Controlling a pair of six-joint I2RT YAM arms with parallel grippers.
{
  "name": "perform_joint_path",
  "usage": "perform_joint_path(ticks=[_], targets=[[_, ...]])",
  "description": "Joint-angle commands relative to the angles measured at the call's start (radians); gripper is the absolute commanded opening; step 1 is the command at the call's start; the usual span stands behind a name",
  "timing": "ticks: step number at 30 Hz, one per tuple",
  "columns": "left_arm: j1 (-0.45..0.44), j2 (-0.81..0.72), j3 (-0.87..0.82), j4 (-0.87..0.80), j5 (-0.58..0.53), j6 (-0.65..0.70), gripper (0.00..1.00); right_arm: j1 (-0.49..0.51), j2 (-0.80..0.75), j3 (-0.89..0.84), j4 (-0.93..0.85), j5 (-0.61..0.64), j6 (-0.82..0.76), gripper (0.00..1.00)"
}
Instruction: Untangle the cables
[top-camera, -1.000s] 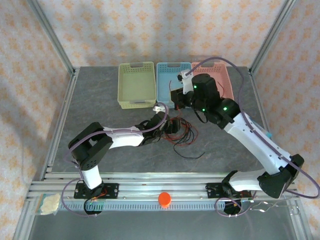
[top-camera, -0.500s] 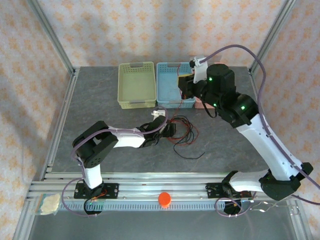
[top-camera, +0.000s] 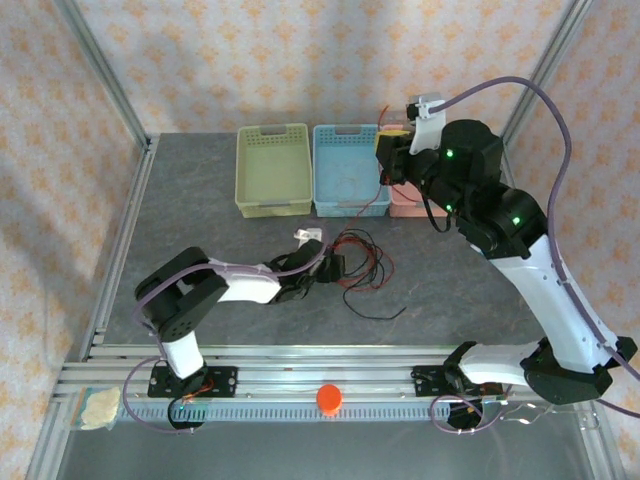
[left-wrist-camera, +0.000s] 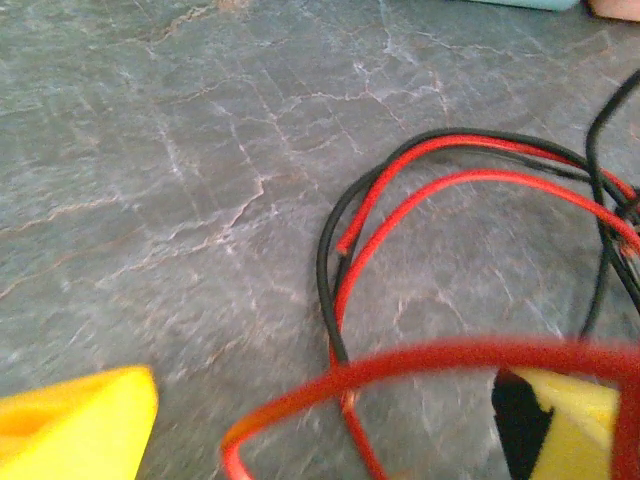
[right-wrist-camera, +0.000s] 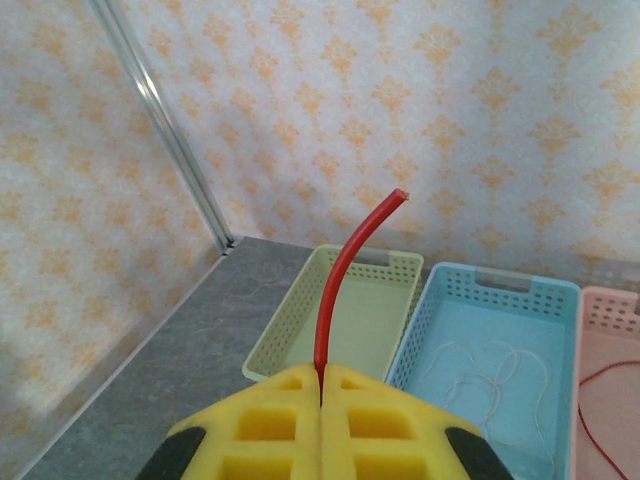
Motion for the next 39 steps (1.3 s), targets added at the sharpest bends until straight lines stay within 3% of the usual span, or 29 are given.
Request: perform_joint_path(ticks=[1,8,13,17,25,29,39], targets=[[0.0,-0.143,-0.06,0.083,0.029,0.044,0.96,-0.006,0.021,0.004,-0.025,0.084,0.064,0.0],[0.0,-0.368,-0.083,0.067,0.094,0.161,0.99,-0.027,0.105,-0.004,-0.04,0.107,0.221,0.0],[0.0,-0.425,-0.02,0.056,0.147,0.199,0.99,-0.088,0.146,-0.025,-0.023,-0.032,0.316,0.0],[0.0,-0.399,0.061,0.101,0.189,0.232,0.98,-0.102,0.145,-0.06,0.027,-0.128,0.338,0.0],[0.001,-0.228,0.267,0.142,0.286,0.269,0.92,-0.103,0.147,-0.055,0.03,-0.189,0.354,0.0],[0.0,-0.174,0.33,0.146,0.289,0.279,0.74,-0.103,0.143,-0.057,0.016,-0.185,0.354,0.0],[0.0,-0.191,0.343,0.142,0.295,0.262,0.08,-0.105,0.119,-0.073,0.005,-0.096,0.342,0.0]])
